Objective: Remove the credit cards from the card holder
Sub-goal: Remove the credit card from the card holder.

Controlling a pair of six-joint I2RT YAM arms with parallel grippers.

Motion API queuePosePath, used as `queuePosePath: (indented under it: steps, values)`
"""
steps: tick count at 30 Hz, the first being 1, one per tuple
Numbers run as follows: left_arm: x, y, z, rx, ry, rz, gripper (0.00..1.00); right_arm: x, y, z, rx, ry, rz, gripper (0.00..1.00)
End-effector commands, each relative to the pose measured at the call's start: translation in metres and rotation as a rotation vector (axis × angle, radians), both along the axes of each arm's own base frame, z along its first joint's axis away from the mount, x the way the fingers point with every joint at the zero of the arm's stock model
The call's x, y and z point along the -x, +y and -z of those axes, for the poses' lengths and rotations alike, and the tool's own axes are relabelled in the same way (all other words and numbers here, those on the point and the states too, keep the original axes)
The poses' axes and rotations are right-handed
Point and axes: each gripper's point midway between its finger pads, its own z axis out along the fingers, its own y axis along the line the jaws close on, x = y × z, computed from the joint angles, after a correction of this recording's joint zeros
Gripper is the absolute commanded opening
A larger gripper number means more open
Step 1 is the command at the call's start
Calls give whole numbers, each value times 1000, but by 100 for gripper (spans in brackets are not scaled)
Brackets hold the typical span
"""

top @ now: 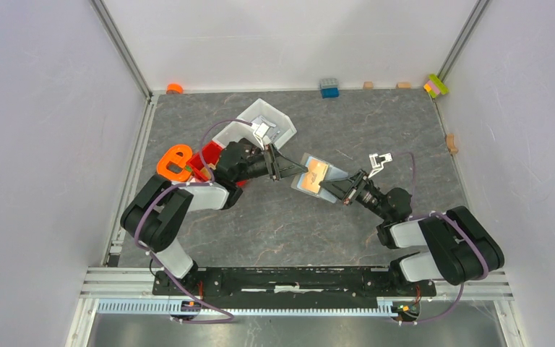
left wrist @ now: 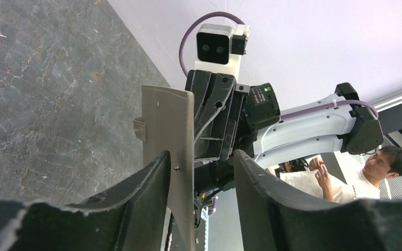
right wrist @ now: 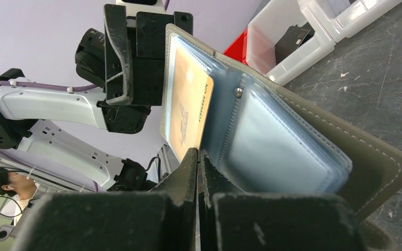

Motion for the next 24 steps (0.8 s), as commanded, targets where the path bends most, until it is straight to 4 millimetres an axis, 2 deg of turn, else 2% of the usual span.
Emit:
queuePosePath:
  steps: [1, 4, 9, 11, 13, 14, 16, 17, 19, 24]
  values:
    - [0, -2, -2, -4, -9, 7, 49, 1, -2, -21, -17, -107, 6, 0]
    - [-2, -3, 3, -37, -7, -4, 36, 1, -2, -22, -13, -113, 9, 0]
    - [-4, -6, 11, -123, -24, -27, 34, 0, -3, -23, 1, -126, 16, 0]
    - [-3, -8, 14, -160, -39, -37, 30, 0, -3, -23, 6, -129, 19, 0]
    - [-3, -8, 14, -173, -46, -44, 23, 0, -4, -23, 10, -135, 21, 0]
    - [-3, -8, 14, -173, -47, -43, 16, 0, -3, -24, 11, -140, 21, 1]
    - [-3, -8, 15, -174, -42, -40, 3, 1, -4, -25, 12, -145, 20, 10]
    - [-3, -8, 15, -171, -39, -37, 2, 1, -4, -25, 12, -148, 22, 17]
    - [-1, -10, 14, -152, -35, -22, 2, 1, -4, -26, 12, -151, 21, 25]
    - [4, -15, 6, -89, -23, 27, 2, 4, -3, -31, -4, -166, 7, 29]
